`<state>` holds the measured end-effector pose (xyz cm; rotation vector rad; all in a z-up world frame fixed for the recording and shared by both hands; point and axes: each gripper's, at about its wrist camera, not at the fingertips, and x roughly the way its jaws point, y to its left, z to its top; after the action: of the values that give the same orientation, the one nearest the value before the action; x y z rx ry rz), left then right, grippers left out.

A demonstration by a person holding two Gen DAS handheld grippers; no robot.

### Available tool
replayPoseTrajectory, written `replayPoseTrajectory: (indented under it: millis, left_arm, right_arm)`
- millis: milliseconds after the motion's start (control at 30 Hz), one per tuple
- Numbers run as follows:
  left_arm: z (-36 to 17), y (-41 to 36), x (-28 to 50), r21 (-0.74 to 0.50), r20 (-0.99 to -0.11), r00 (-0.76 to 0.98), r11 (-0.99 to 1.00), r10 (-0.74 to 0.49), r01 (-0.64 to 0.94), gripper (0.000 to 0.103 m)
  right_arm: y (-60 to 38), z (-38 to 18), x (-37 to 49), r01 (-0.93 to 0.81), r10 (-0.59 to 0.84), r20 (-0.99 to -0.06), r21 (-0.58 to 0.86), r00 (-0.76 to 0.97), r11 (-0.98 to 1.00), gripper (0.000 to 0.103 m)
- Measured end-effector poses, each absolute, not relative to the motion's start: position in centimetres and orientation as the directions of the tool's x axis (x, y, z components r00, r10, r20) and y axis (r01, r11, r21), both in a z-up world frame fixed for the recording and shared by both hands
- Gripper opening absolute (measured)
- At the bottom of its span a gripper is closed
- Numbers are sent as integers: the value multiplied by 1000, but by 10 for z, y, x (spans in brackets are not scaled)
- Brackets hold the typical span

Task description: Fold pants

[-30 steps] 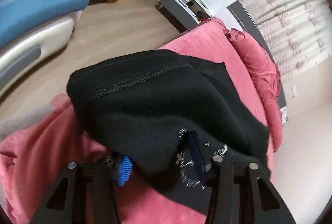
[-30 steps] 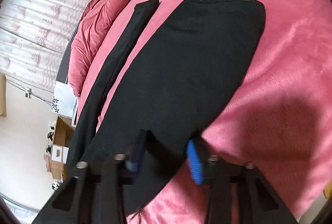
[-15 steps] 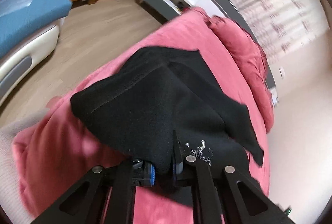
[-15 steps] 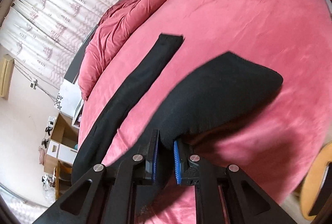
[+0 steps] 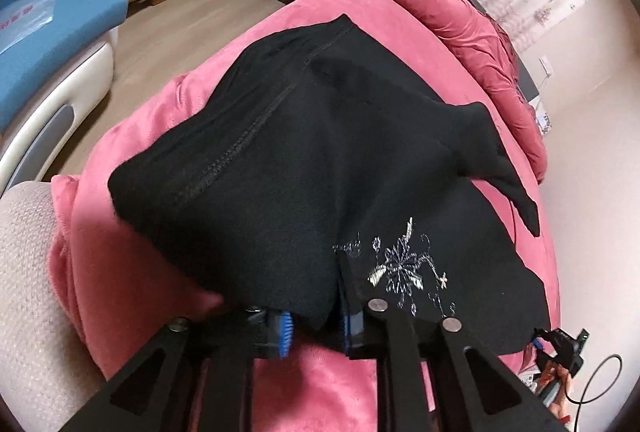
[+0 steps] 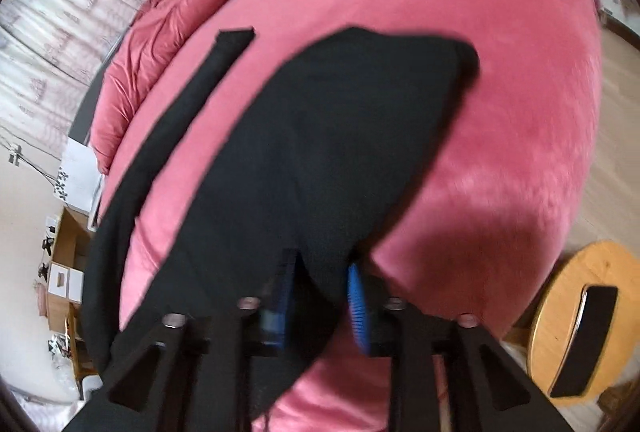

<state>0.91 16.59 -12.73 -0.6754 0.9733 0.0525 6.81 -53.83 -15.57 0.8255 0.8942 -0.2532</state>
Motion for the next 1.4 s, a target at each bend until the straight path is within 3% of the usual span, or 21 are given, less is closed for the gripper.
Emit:
replayPoseTrajectory:
  millis: [100, 233, 367, 433, 567, 700, 833, 1333, 1400]
  left_arm:
    - [-114, 168, 2, -542, -750, 589, 790, -300, -287, 30]
    - [-86, 174, -22, -597, -653, 685, 776, -323, -203, 33]
    - [-60, 184, -25, -561, -622, 737, 806, -263, -186, 33]
    - [-44, 191, -14, -554, -593, 772, 812, -230, -184, 33]
    - [-21, 203, 9, -531, -536, 829, 827, -159, -185, 36]
    - [-23, 194, 64, -396, -578, 811, 901, -96, -175, 45]
    - [-48, 186, 137, -273, -680, 732, 944, -55, -183, 45]
    - [-135, 202, 312, -49, -867, 485, 951, 112, -307, 46]
    - [-142, 208, 316, -99, -867, 492, 942, 77, -320, 46]
  right_arm:
    - [-533, -153, 56, 526, 95, -766, 520, 636, 672, 49]
    - [-514, -134, 28, 647, -155, -779, 372, 608, 665, 52]
    - [-472, -97, 27, 573, -280, -663, 275, 695, 772, 52]
    - [-448, -85, 39, 481, -259, -624, 216, 738, 850, 55]
    - [-408, -89, 73, 280, -91, -640, 200, 763, 939, 57]
    - [-381, -118, 104, 193, 5, -711, 198, 703, 961, 57]
    - [-386, -142, 110, 218, 21, -735, 228, 678, 949, 58]
    - [-364, -149, 109, 200, 22, -716, 223, 698, 954, 71]
    - [-364, -150, 110, 200, 21, -716, 223, 697, 954, 72]
